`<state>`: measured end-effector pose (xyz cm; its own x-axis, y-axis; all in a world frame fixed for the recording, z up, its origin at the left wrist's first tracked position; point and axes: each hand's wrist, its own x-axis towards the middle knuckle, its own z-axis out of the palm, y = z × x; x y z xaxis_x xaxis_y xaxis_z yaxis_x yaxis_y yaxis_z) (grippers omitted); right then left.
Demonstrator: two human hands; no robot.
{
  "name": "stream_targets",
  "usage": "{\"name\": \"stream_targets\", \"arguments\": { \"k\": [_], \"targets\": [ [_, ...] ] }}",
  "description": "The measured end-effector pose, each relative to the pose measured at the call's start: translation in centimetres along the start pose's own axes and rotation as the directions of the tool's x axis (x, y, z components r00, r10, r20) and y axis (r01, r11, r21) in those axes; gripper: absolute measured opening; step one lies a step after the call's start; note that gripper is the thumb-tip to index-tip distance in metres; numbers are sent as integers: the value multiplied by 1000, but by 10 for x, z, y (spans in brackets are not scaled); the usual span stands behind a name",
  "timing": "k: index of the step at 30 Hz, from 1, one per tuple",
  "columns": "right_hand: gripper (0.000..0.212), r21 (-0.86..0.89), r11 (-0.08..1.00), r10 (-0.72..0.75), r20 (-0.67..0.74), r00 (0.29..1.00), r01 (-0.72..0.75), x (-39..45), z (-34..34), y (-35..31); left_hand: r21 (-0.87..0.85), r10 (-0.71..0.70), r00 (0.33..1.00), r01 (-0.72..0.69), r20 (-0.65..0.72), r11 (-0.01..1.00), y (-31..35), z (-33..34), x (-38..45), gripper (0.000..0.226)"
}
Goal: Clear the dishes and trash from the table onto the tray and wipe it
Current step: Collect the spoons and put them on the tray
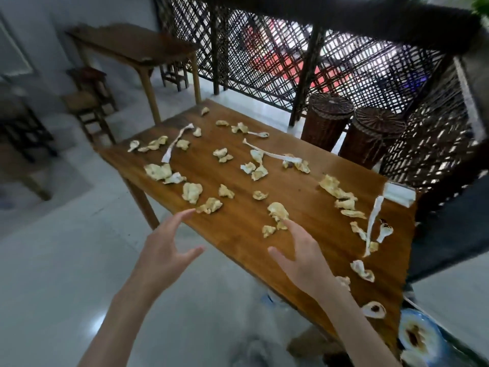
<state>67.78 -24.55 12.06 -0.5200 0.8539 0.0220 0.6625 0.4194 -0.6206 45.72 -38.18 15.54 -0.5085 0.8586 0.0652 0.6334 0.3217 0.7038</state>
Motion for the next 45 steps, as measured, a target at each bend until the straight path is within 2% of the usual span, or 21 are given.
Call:
{"name": "stream_targets", "arguments": {
  "k": [7, 11, 14, 17, 24, 29, 33, 41, 45],
  "targets": [
    [68, -39, 998, -38, 59, 998, 41, 96, 56, -44, 32, -20, 999, 22, -48, 999, -69, -29, 81, 70],
    [68, -8, 998, -60, 71, 996, 61, 171, 83, -69, 34, 1, 995, 2, -101, 999, -104, -45, 157, 65],
    [69, 15, 996, -94, 68, 993, 93, 225, 101, -90, 55, -26, 996, 32, -90, 998, -126, -57, 211, 59],
    [68, 24, 998, -61, 66, 996, 60, 279, 122, -113, 85, -53, 997, 57, -52, 995, -150, -74, 264, 60],
    [66, 13, 1000, 6, 106, 994, -7, 375, 158, -141, 89, -70, 995, 76, -71, 993, -189, -95, 367, 58],
    [67, -36, 999, 33, 150, 988, -28, 422, 186, -154, 66, -169, 985, 172, -44, 983, -232, -98, 421, 53],
    [68, -70, 995, 75, 159, 985, -64, 445, 218, -165, 100, -192, 981, 193, -22, 976, -271, -104, 455, 53],
    [66, -104, 973, 215, 92, 972, -206, 503, 292, -209, 268, -173, 979, 138, 111, 953, -359, -119, 533, 52],
    [64, -107, 972, 217, 63, 974, -209, 526, 326, -224, 344, -136, 976, 71, 168, 936, -398, -117, 559, 44]
  ]
}}
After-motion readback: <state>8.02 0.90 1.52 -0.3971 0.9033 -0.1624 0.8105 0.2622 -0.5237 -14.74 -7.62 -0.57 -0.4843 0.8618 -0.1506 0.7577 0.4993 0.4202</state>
